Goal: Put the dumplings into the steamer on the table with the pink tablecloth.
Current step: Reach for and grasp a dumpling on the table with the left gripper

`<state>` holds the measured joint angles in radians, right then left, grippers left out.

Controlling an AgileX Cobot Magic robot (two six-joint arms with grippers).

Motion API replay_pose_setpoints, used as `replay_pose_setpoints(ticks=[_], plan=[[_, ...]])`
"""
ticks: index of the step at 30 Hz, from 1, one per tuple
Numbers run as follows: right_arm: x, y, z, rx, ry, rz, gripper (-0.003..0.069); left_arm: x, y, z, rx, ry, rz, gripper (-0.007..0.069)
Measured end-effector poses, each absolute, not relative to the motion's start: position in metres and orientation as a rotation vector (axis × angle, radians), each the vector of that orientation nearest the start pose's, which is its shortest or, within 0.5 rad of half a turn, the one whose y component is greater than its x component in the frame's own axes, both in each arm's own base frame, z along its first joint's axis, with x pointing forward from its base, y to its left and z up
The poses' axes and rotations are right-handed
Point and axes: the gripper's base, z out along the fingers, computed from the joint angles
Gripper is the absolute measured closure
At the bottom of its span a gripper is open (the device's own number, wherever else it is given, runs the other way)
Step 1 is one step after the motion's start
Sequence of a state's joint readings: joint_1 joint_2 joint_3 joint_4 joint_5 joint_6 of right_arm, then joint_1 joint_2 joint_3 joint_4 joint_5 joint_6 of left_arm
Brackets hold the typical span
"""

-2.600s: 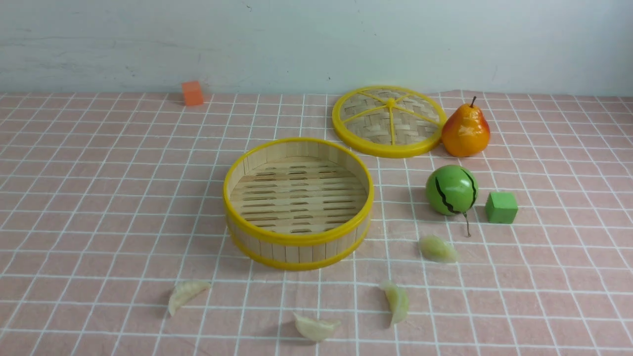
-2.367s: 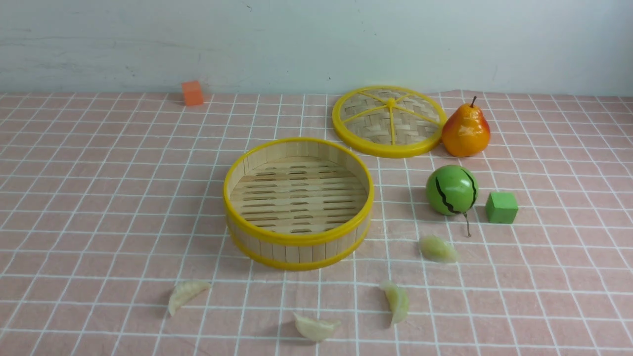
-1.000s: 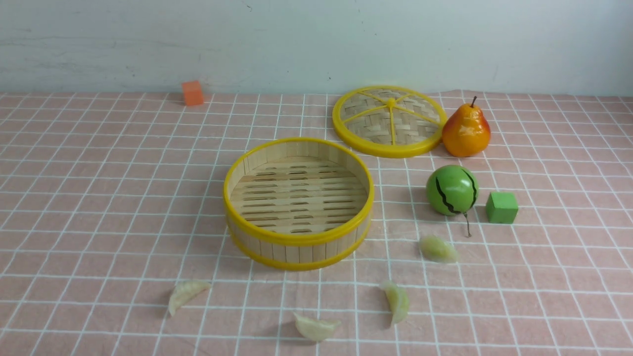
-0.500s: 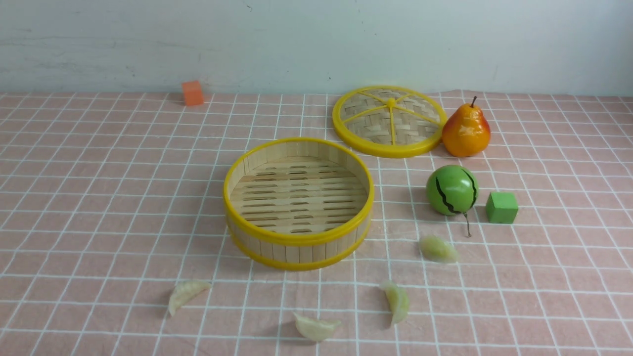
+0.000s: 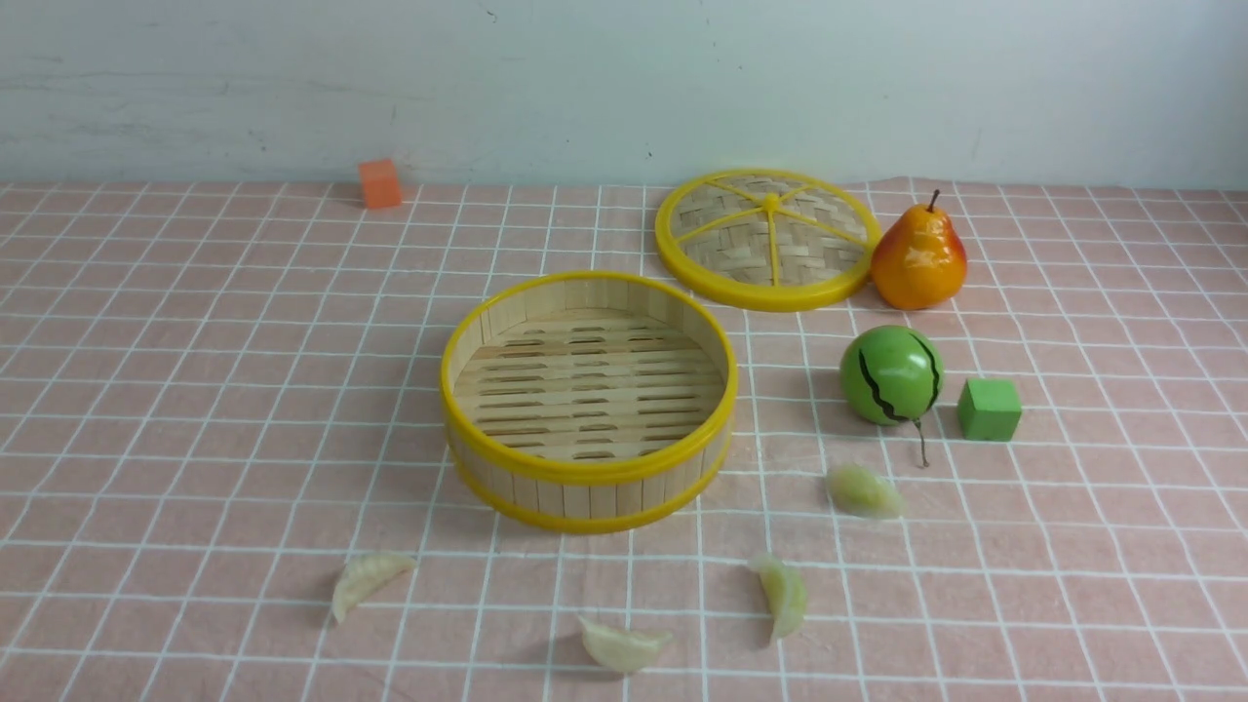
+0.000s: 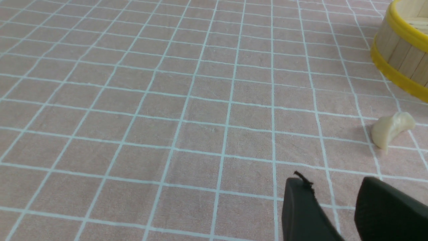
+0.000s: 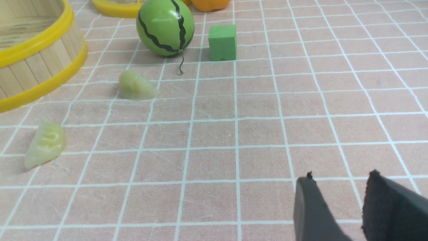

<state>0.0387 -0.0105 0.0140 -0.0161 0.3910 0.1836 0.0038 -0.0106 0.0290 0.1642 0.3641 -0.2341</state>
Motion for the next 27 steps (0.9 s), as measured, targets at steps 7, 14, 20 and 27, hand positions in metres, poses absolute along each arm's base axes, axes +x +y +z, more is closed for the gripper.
replay_pose_setpoints(ticks=[7,14,20,27], plan=[[0.052,0.003,0.174,0.167,1.874,0.19,0.042,0.053,0.007,0.172,-0.081,1.851,0.059,0.0386],[0.052,0.009,0.175,0.343,1.859,0.422,0.042,0.056,0.004,0.183,-0.159,1.725,-0.068,0.0386],[0.05,0.024,0.177,0.735,1.782,0.941,0.042,0.056,0.004,0.186,-0.141,1.693,-0.059,0.0386],[0.05,0.027,0.178,0.805,1.754,1.048,0.042,0.057,0.001,0.194,-0.322,1.591,-0.288,0.0386]])
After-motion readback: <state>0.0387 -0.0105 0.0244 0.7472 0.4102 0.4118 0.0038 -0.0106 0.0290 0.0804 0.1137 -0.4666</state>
